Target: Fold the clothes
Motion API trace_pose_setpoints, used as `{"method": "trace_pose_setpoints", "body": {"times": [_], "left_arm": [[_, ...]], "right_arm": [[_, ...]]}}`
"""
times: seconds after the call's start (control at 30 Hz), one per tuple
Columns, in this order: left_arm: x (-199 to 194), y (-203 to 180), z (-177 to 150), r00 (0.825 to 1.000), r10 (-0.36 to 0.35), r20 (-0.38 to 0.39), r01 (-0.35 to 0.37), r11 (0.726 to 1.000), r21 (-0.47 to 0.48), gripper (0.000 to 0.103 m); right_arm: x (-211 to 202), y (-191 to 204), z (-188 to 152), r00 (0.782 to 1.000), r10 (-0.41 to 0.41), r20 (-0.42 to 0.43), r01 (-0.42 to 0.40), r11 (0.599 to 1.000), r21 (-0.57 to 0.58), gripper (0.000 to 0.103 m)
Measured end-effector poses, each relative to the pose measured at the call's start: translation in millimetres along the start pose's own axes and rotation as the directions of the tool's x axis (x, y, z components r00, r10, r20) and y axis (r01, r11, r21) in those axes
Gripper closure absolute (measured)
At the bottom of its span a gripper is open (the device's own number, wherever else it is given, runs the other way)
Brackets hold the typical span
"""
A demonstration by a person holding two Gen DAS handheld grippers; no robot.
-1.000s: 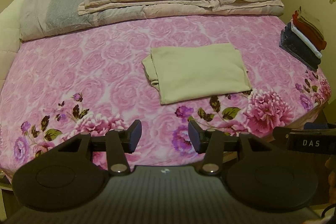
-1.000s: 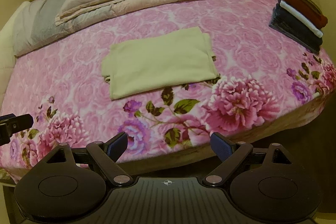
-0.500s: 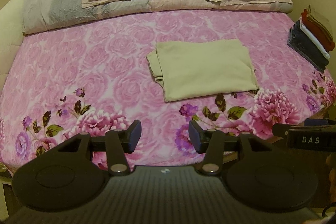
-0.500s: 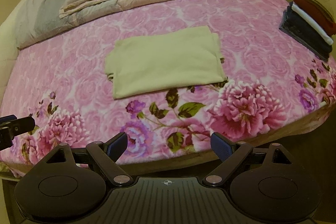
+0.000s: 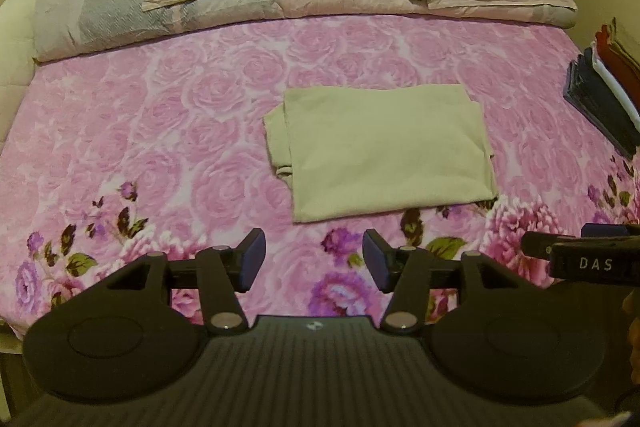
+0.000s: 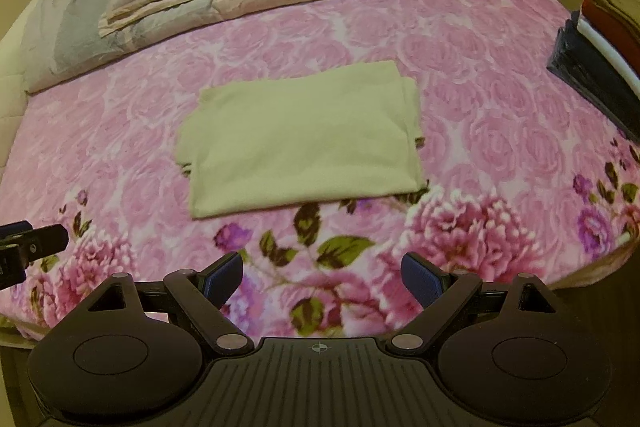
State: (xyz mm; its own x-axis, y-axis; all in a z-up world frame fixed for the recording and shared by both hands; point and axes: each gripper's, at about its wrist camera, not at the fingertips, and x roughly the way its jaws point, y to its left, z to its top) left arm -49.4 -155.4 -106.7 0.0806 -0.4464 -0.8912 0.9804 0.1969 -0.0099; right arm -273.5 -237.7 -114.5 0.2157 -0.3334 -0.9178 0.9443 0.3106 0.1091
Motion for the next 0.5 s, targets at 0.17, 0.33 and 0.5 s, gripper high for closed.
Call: {"method": "trace_pose_setpoints", "body": {"times": [0.17, 0.33, 0.5], "left_arm": [[19.3, -15.9, 20.5, 1.0, 0.017, -0.025, -0.017, 1.0, -0.022, 0.053], [35.3, -24.9, 30.3, 0.997, 0.045, -0.06, -0.049, 0.997, -0.062, 0.053], [45.5, -26.9, 28.4, 0.996, 0.063, -0.067, -0.069, 0.993, -0.098, 0.053]], "right_arm": [[17.0, -19.6, 28.8, 1.0, 0.008, -0.025, -0.008, 1.0, -0.011, 0.014], [34.1, -34.4, 49.0, 0.998, 0.024, -0.057, -0.025, 0.999, -0.021, 0.014], [55.6, -48.2, 56.4, 0.995, 0.052, -0.088, -0.056, 0.998, -0.04, 0.014]]}}
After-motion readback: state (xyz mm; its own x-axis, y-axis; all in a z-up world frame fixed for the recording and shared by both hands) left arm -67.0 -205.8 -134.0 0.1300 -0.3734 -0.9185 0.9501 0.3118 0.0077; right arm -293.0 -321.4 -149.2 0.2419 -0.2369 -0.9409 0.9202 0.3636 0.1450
